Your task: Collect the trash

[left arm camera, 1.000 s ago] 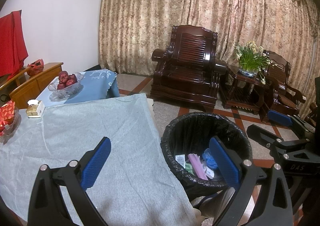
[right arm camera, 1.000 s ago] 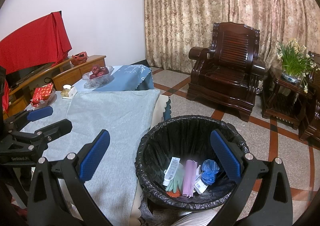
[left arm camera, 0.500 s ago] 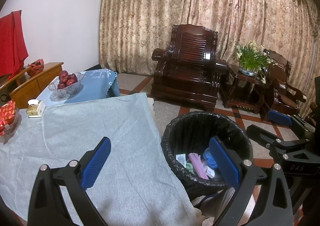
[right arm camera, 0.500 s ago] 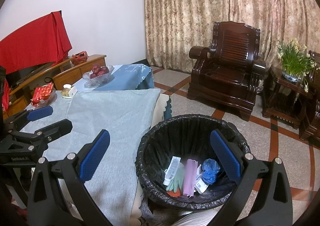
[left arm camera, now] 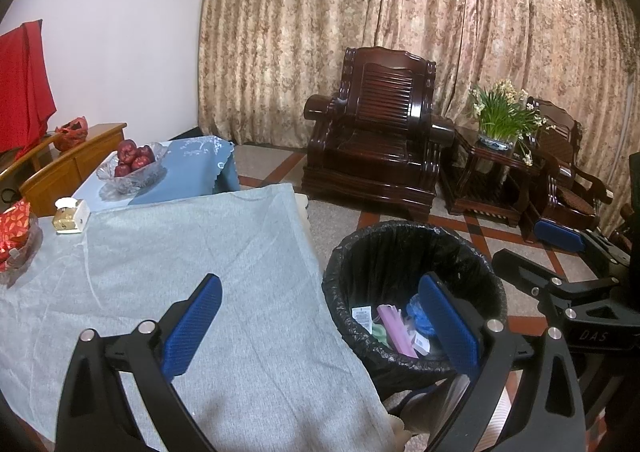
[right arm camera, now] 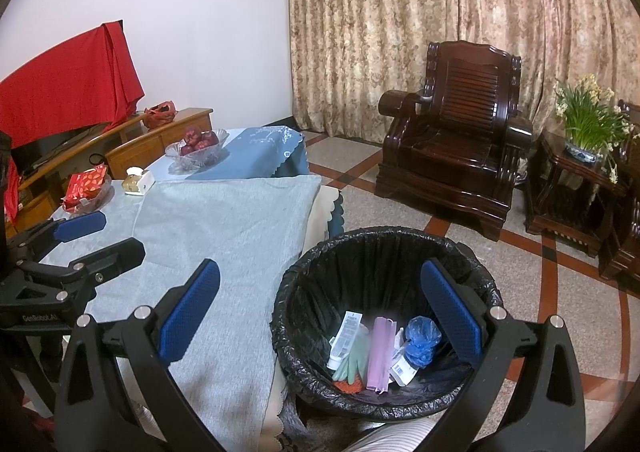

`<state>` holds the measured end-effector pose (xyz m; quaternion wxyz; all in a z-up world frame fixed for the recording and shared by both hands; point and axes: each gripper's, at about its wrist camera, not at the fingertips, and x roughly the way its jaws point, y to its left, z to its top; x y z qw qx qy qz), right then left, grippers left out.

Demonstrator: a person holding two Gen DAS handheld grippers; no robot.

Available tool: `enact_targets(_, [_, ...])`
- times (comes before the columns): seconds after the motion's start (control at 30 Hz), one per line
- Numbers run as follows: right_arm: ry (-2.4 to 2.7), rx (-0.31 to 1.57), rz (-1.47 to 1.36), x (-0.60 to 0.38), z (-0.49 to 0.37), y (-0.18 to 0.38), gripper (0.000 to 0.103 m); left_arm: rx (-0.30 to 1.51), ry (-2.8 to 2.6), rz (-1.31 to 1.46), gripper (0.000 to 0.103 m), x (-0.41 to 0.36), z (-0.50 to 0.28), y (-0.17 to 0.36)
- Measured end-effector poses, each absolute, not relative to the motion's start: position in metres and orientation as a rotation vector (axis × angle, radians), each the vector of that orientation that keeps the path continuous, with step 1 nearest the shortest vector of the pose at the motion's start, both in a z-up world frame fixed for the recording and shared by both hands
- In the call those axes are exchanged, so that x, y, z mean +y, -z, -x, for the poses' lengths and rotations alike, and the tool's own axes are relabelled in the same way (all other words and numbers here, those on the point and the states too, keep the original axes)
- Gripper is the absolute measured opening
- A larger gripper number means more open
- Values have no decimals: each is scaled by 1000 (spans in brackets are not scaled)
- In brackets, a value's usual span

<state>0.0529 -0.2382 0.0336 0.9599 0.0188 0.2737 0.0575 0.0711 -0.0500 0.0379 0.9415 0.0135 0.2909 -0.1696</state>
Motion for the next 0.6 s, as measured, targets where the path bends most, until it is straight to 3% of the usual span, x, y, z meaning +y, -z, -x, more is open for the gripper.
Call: enact_targets(0.6, [-115, 556, -39, -235, -50, -30, 98, 597, 341, -26, 97, -46, -69, -30])
